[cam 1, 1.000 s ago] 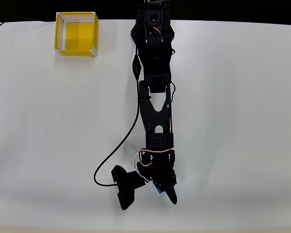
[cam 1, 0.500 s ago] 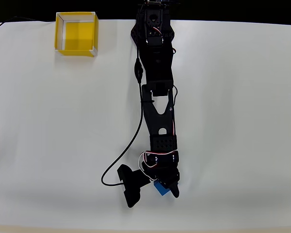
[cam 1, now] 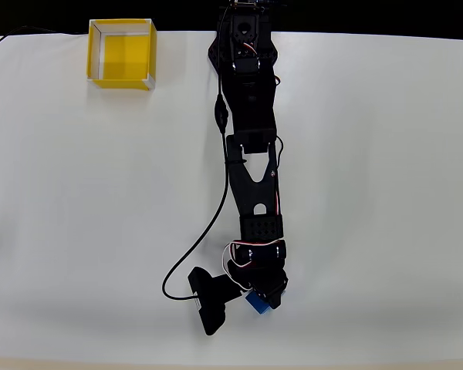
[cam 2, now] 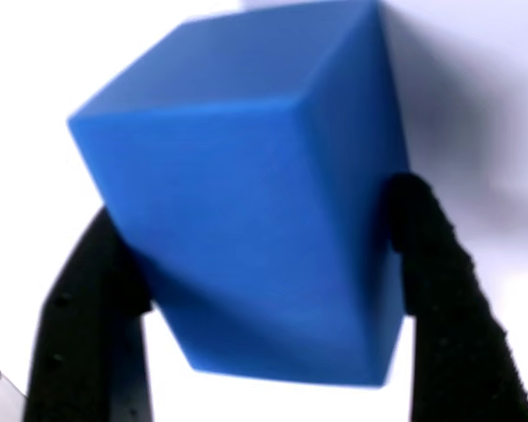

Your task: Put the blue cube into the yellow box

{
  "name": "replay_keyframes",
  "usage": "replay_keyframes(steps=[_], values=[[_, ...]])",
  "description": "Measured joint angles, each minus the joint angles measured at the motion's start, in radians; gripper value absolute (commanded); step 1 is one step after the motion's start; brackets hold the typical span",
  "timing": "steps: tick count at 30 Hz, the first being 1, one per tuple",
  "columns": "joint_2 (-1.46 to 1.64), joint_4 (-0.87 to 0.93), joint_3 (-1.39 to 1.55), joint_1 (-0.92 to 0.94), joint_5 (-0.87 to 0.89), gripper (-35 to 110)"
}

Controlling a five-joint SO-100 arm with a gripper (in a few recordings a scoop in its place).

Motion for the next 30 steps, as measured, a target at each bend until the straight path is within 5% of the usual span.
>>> replay_keyframes(steps=[15, 30], values=[[0.006, 0.014, -0.002, 0.000, -0.100, 12], [0.345, 0.281, 0.002, -0.003, -0.295, 11]])
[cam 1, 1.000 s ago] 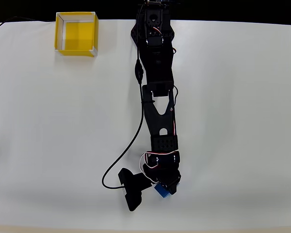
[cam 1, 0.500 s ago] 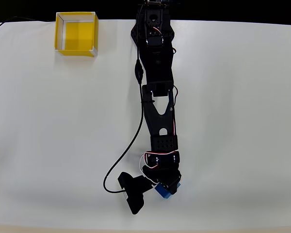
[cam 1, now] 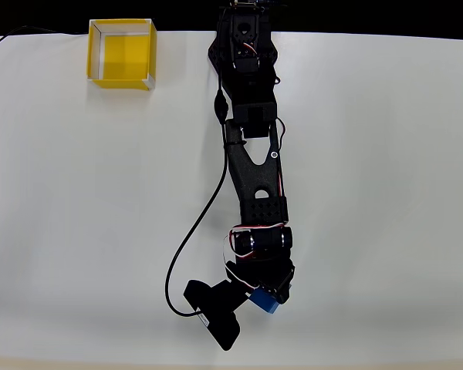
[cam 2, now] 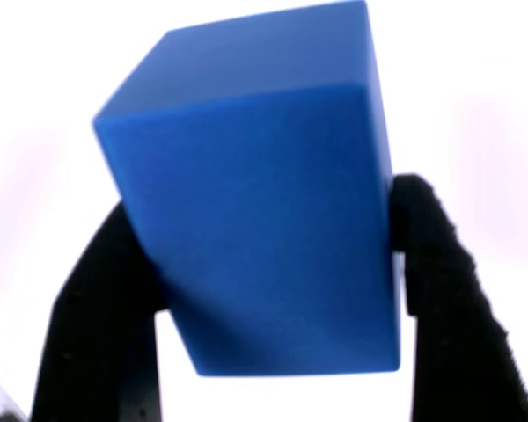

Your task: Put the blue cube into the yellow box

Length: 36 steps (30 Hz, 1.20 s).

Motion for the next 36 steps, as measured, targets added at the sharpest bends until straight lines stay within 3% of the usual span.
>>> replay_keyframes(steps=[6, 15, 36], values=[[0.314, 0.100, 0.109, 0.043, -0.095, 12], [0.769, 0.028, 0.466, 0.298, -0.239, 12], [0.911, -0.242, 0.905, 1.118, -0.495, 13]])
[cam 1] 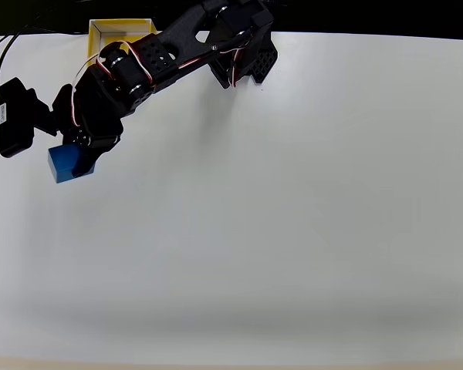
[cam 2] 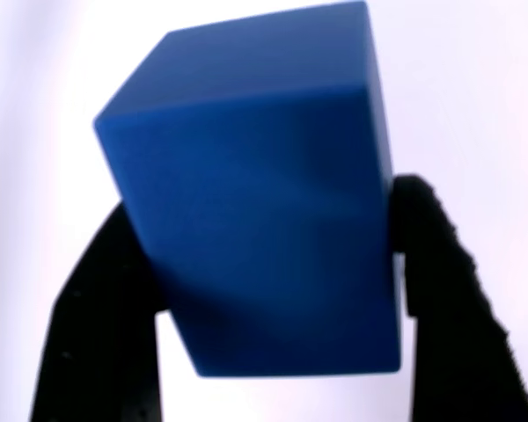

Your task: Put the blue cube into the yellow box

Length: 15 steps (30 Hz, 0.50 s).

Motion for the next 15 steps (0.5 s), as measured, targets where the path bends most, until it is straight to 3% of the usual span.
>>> replay_keyframes(steps=[15], values=[[0.026, -0.114, 0.249, 0.356, -0.158, 14]])
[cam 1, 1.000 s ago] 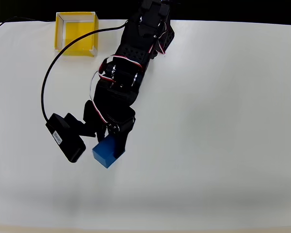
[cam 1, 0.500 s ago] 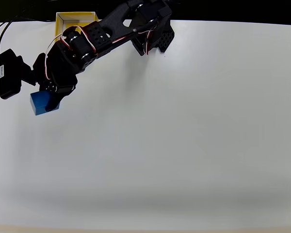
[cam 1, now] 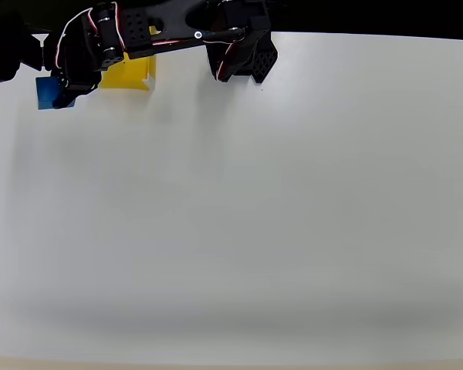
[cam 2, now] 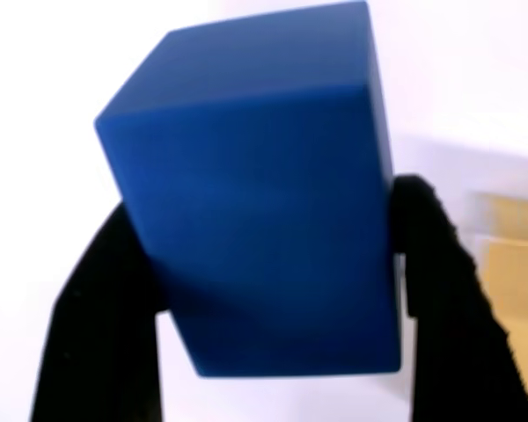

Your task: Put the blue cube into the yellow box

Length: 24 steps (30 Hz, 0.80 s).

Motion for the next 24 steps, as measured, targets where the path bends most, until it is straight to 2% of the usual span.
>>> replay_keyframes(steps=[14, 24], values=[[0.233, -0.097, 0.310, 0.175, -0.081, 15], [0.411, -0.120, 0.540, 0.209, -0.100, 14]])
